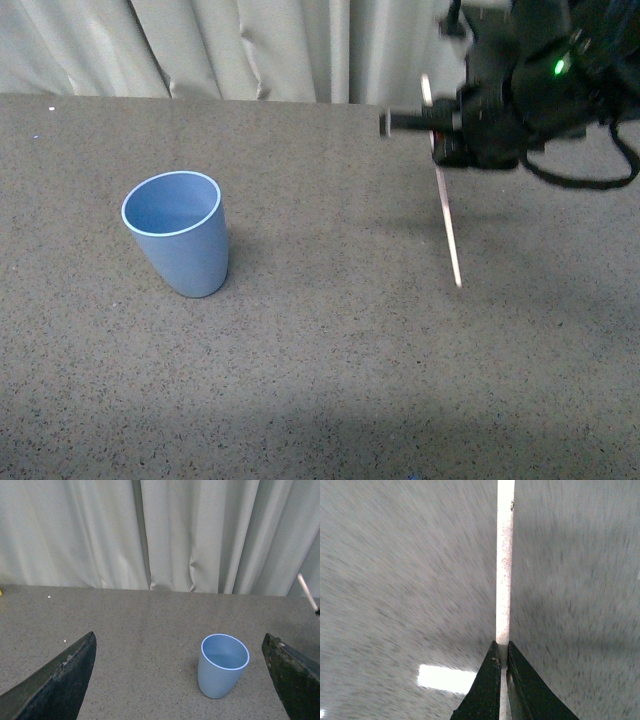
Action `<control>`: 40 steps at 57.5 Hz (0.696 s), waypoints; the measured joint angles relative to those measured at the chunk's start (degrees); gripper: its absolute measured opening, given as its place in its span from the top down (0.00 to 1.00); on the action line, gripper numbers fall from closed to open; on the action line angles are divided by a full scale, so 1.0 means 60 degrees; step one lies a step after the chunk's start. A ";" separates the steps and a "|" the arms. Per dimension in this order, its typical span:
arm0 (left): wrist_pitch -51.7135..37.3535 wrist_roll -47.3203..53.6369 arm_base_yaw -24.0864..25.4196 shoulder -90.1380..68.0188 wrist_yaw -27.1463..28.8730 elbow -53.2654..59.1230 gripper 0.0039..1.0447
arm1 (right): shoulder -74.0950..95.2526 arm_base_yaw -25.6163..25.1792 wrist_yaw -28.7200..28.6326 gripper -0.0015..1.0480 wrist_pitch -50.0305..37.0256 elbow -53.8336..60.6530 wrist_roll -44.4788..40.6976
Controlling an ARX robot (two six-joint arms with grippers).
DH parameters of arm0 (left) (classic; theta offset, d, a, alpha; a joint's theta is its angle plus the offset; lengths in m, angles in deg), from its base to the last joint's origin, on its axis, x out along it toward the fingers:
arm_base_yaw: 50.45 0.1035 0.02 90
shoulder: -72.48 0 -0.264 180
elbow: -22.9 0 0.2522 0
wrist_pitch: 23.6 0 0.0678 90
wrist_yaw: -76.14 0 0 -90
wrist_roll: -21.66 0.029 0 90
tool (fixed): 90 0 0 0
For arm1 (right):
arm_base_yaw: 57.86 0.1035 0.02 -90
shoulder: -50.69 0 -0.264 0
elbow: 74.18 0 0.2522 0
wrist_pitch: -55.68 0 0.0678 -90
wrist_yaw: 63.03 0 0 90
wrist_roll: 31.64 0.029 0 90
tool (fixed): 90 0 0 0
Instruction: Transfer chopsticks to blue cup
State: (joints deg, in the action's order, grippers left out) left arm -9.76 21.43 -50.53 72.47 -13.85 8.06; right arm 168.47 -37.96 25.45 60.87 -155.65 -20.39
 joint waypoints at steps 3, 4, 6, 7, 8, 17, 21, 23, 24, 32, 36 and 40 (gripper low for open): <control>0.0000 0.0000 0.0000 0.0000 0.0000 0.0000 0.06 | -0.0605 0.0204 -0.0313 0.99 -0.0991 0.0284 -0.0211; 0.0000 0.0000 0.0000 0.0000 0.0000 0.0000 0.06 | -0.0707 0.0251 -0.0368 0.99 -0.1188 0.0328 -0.0259; 0.0000 0.0000 0.0000 0.0000 0.0000 0.0000 0.06 | -0.0969 0.0404 -0.0590 0.99 -0.1759 0.0448 -0.0342; 0.0000 0.0004 0.0000 0.0000 0.0000 0.0000 0.06 | -0.1104 0.0503 -0.0776 0.99 -0.2127 0.0514 -0.0350; 0.0000 0.0000 0.0000 0.0000 0.0000 0.0000 0.06 | -0.1162 0.0557 -0.0878 0.99 -0.2320 0.0546 -0.0361; 0.0000 0.0000 0.0000 0.0000 0.0000 0.0000 0.06 | -0.1315 0.1293 -0.2116 0.99 -0.4204 0.0747 -0.0291; 0.0000 0.0000 0.0000 0.0000 0.0000 0.0000 0.06 | -0.1166 0.1610 -0.2532 0.99 -0.4761 0.0769 -0.0124; 0.0000 0.0000 0.0000 0.0000 0.0000 0.0000 0.06 | -0.1067 0.1781 -0.2645 0.99 -0.5020 0.0769 -0.0058; 0.0000 0.0000 0.0000 0.0000 0.0000 0.0000 0.06 | -0.1038 0.1825 -0.2670 0.99 -0.5067 0.0765 -0.0047; 0.0000 0.0000 0.0000 0.0000 0.0000 0.0000 0.06 | -0.0514 0.2371 -0.2779 0.99 -0.5519 0.0561 -0.0025; 0.0000 0.0000 0.0000 0.0000 0.0000 0.0000 0.06 | -0.0149 0.2605 -0.2790 0.99 -0.5665 0.0317 0.0080; 0.0000 0.0000 0.0000 0.0000 0.0004 0.0000 0.06 | 0.0186 0.2794 -0.2892 0.99 -0.5825 0.0033 0.0251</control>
State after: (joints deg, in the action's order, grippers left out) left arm -9.76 21.43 -50.53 72.47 -13.82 8.06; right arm 169.58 -21.20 8.10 25.92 -155.45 -18.89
